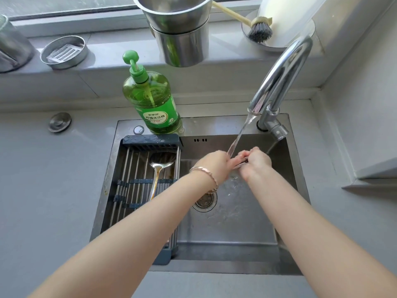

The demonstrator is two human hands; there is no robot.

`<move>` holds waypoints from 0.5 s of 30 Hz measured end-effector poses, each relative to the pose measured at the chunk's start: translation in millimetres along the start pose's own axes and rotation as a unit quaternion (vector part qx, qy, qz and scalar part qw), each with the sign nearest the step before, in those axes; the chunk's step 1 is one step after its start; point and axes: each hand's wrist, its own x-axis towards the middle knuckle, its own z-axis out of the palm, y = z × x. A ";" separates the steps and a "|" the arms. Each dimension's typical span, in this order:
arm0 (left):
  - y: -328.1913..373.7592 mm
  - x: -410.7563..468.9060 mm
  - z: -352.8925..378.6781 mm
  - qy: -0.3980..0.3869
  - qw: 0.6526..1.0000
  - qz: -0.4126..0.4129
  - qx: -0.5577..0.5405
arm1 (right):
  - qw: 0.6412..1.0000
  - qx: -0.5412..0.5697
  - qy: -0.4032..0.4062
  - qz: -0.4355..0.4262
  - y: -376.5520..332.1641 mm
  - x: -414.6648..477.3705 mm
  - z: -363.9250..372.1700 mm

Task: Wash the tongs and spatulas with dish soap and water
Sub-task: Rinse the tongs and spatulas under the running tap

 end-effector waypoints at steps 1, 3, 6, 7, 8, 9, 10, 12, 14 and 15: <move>6.0 2.8 -2.3 0.040 0.994 0.023 0.103 | 0.999 0.038 -0.001 -0.002 -3.5 -0.2 -1.7; 14.4 8.0 1.8 0.111 0.958 0.084 0.249 | 0.996 0.092 -0.007 -0.013 -10.0 -5.5 -3.5; 22.8 11.6 1.6 0.121 0.961 0.057 0.240 | 0.989 0.139 -0.025 -0.040 -14.3 -12.4 -6.1; 24.3 15.3 1.8 0.087 0.975 0.030 0.202 | 0.990 0.128 -0.027 -0.054 -13.4 -13.5 -7.5; 22.9 19.2 1.7 0.046 0.986 0.014 0.158 | 0.992 0.105 -0.030 -0.067 -11.4 -12.9 -9.5; 16.1 23.3 0.8 -0.017 0.996 -0.001 0.083 | 0.992 0.087 -0.042 -0.077 -8.4 -12.6 -11.2; 5.9 26.1 -0.2 -0.117 0.991 -0.032 -0.054 | 0.992 0.076 -0.063 -0.081 -4.8 -12.8 -12.6; -15.4 19.0 -4.7 -0.350 0.852 -0.089 -0.380 | 0.987 0.059 -0.129 -0.081 4.6 -15.9 -11.7; -38.6 6.3 -6.5 -0.403 0.759 -0.079 -0.504 | 0.976 0.013 -0.200 -0.083 16.0 -21.6 -6.7; -46.5 -0.1 -5.4 -0.387 0.753 -0.083 -0.526 | 0.970 -0.018 -0.226 -0.088 22.5 -23.2 -3.5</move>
